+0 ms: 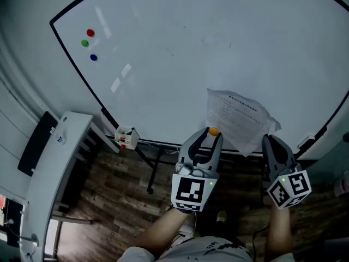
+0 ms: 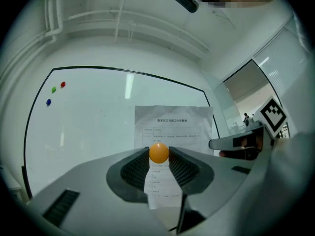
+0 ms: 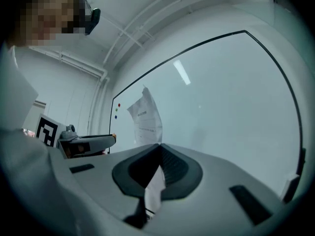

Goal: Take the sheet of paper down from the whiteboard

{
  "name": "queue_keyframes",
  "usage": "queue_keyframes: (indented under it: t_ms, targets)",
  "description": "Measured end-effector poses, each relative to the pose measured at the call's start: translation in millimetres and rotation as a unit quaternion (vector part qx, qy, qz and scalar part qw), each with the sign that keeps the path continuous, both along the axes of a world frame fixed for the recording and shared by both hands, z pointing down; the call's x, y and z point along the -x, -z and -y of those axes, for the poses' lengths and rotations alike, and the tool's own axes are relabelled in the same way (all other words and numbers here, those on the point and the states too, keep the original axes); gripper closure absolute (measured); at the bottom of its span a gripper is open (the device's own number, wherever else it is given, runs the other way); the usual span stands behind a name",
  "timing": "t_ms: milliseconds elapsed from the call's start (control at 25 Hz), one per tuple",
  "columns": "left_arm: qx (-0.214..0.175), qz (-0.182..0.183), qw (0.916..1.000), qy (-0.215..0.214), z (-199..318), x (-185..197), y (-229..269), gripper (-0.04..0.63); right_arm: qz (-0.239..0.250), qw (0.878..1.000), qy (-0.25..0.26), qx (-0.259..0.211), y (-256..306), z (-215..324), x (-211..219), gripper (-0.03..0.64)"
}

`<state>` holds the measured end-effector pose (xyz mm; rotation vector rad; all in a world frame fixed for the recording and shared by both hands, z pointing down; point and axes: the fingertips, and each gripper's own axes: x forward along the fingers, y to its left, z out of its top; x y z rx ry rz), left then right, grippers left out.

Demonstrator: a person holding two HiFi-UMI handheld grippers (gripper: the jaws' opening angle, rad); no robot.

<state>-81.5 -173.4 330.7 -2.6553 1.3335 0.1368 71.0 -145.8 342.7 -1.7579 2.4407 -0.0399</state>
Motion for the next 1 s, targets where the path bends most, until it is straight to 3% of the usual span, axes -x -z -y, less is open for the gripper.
queue_keyframes:
  t_ms: [720,1000]
  targets:
    - [-0.003,-0.007,0.9999,-0.012,-54,30,8,0.462,-0.016,1.000,-0.003,0.003,19,-52,36,0.603]
    - [-0.004,-0.008,1.0000,-0.004,-42,35,15,0.463,-0.015,1.000,0.005,0.006,25,-36,41,0.603]
